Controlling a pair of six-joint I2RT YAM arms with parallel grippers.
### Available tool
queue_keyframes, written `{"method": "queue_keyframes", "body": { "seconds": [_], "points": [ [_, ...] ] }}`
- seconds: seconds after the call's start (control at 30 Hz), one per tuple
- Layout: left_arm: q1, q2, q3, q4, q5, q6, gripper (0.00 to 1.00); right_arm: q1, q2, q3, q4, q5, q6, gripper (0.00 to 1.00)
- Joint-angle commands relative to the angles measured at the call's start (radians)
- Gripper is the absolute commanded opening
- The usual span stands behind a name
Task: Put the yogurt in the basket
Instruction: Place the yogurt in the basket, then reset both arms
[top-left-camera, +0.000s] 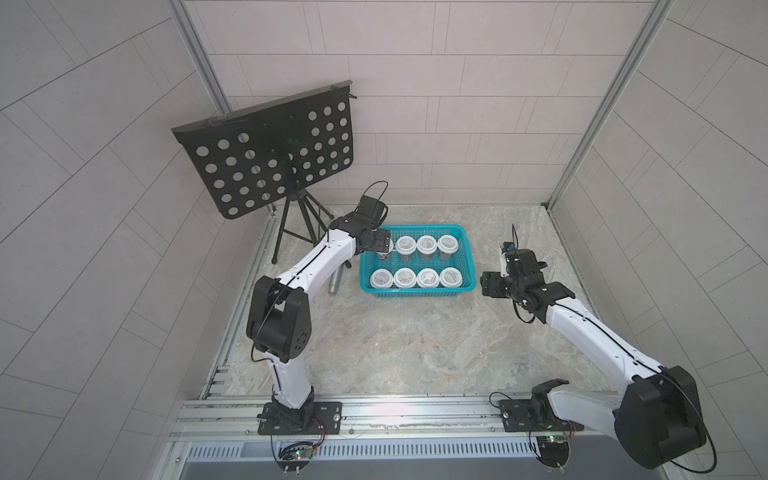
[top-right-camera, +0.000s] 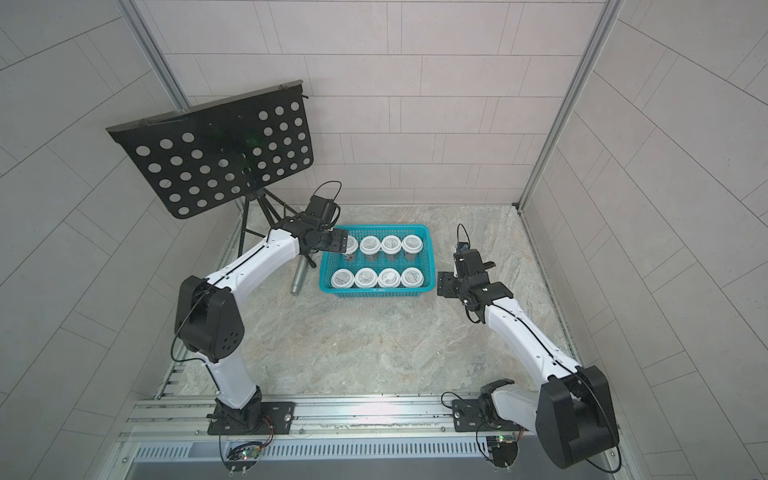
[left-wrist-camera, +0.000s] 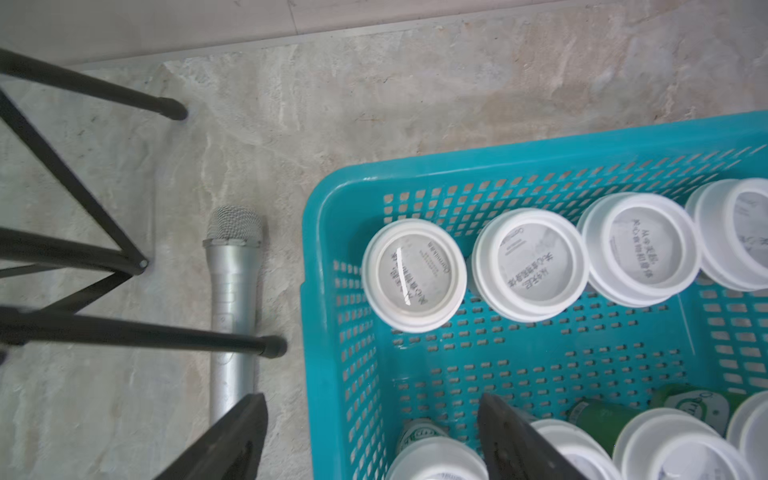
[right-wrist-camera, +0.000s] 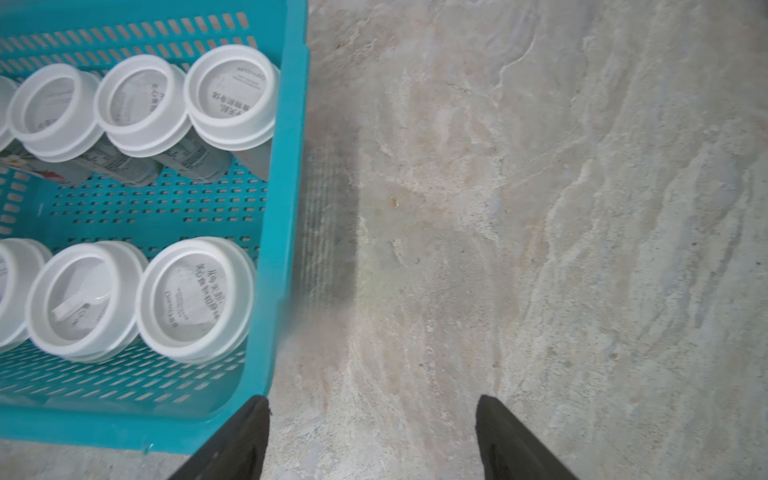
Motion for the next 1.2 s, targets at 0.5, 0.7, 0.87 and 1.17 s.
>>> {"method": "queue_keyframes", "body": {
  "seconds": [0.5,0.7,0.87,1.17],
  "points": [
    [0.072,-0.471,-0.653,0.436,-0.458,0.019,1.00,-0.213,0.171,-0.076,0.333,0.194,0.063,0.88],
    [0.161,-0.478,-0.780,0.585,-0.457,0.049,1.00,-0.237,0.207,-0.091,0.422,0.248,-0.034,0.89],
    [0.238,-0.460,-0.842,0.696,-0.390,0.094,1.00,-0.237,0.238,-0.211,0.664,0.245,-0.123,0.89],
    [0.307,-0.462,-0.999,1.012,-0.234,0.189,1.00,-0.238,0.253,-0.329,0.979,0.175,-0.200,0.91]
  ]
}}
